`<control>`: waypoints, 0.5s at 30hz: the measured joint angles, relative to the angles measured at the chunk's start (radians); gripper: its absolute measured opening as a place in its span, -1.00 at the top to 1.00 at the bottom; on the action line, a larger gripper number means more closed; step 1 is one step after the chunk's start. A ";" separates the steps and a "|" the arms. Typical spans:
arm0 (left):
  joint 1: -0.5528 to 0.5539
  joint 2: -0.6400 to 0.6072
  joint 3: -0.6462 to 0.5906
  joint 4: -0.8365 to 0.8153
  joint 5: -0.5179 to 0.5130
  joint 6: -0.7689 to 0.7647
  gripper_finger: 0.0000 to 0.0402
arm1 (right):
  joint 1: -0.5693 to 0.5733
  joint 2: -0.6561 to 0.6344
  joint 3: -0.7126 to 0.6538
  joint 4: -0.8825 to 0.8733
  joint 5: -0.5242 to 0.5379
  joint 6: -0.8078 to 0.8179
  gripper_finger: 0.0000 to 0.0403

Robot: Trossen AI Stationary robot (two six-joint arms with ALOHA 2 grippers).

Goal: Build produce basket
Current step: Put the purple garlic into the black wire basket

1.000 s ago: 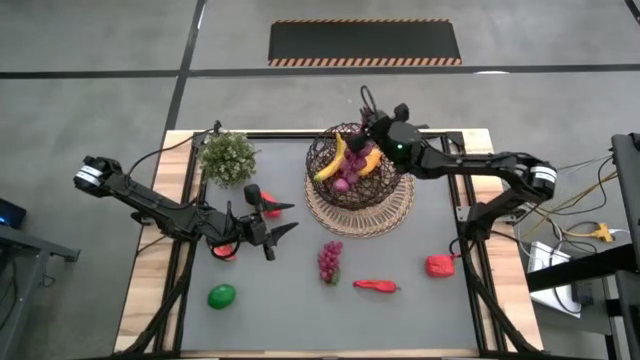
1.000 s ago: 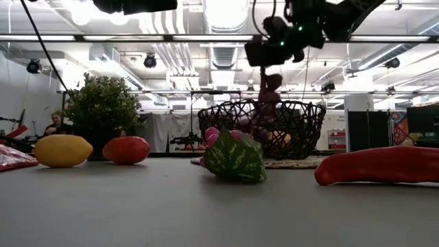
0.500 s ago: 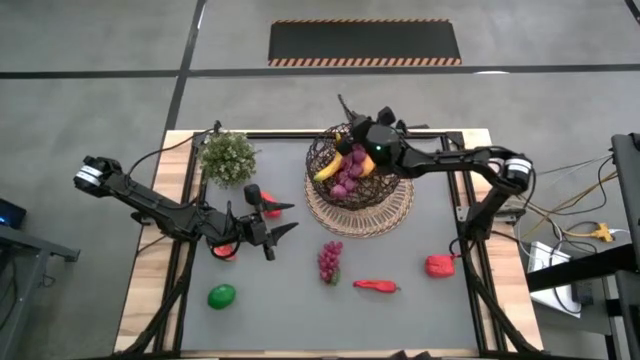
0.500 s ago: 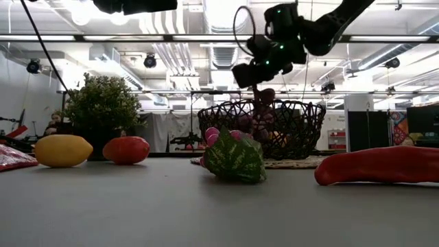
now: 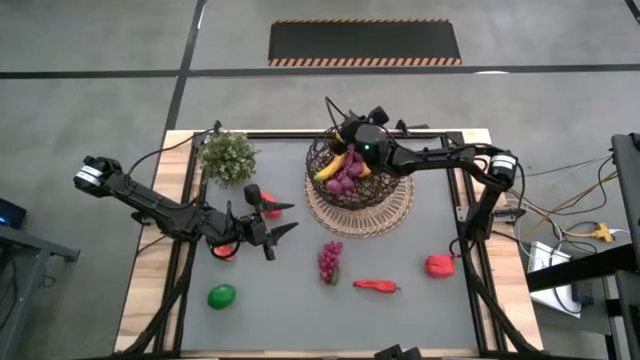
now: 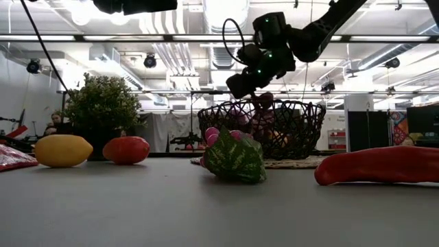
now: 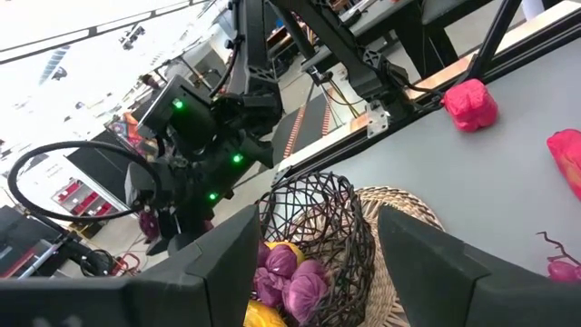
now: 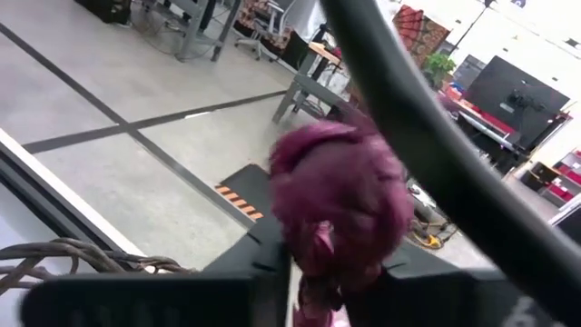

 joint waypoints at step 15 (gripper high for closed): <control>0.000 0.000 0.000 0.000 -0.001 0.001 -0.03 | 0.056 -0.094 0.052 -0.163 -0.001 0.008 0.11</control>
